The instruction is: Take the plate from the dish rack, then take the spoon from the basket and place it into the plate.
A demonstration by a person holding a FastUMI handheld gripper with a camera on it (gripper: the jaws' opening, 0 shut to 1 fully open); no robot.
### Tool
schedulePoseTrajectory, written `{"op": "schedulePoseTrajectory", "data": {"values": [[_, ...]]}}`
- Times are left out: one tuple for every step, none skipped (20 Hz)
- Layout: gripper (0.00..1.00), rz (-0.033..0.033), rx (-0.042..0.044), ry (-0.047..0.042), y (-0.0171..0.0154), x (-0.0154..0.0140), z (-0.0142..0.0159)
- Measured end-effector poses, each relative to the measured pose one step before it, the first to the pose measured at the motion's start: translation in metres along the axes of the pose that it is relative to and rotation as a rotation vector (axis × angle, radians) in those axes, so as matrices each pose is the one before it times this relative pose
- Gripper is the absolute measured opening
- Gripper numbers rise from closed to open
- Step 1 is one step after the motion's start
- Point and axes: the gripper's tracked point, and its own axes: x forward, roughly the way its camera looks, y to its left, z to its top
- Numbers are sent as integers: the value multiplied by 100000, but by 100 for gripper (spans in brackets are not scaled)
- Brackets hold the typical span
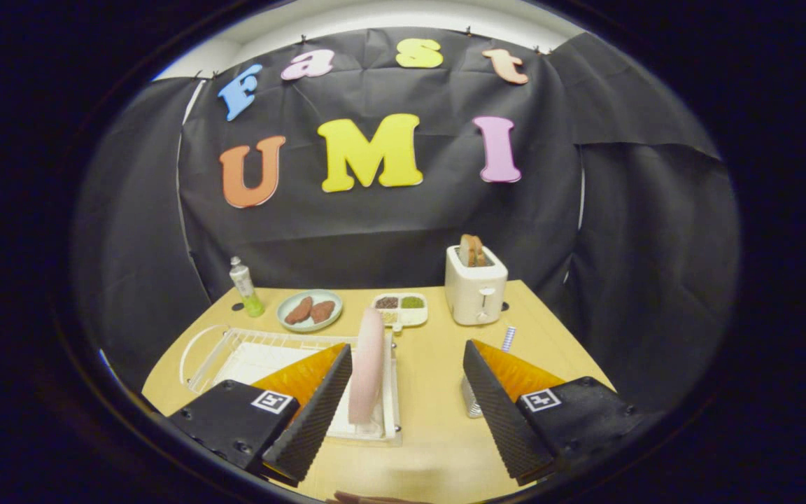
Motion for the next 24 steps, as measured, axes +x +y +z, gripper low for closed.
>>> {"op": "schedulePoseTrajectory", "data": {"values": [[100, -623, -2714, 5084, 700, 1256, -24], [100, -2113, -720, 3409, 232, 1065, 403], [100, -1196, -722, 3762, 116, 1047, 118], [100, -368, -1625, 6516, 386, 561, -707], [100, -720, -2256, 4809, 568, 686, -367], [99, -2610, -2291, 2514, 110, 743, 235], [99, -3155, -2584, 2027, 25, 616, 440], [98, -3355, -2134, 2258, 96, 462, 303], [97, -1664, -3548, 4051, 354, 611, -242], [91, 584, -3738, 6381, 411, 537, -675], [90, 553, -2406, 6785, 324, 504, -828], [89, -1140, 220, 2413, -137, 549, 73], [88, -1163, 208, 659, -35, 488, 521], [87, 201, -269, -705, 41, 264, 664], [86, 2361, -434, 241, 483, 165, 288], [81, 1922, 33, 202, 482, 312, -14], [78, 1276, -342, 294, 421, 277, 115], [74, -170, -244, 619, 70, 154, 75], [69, -1020, 208, 1055, -10, 235, -112], [63, -1466, 1397, 1656, 28, 10, -256], [57, -1976, 1255, 347, 60, 74, 12], [45, -1142, 256, -179, 115, -23, 133], [43, -1399, 968, -734, 31, -161, 111], [41, -2671, 1095, -555, -385, -231, 63]]}}
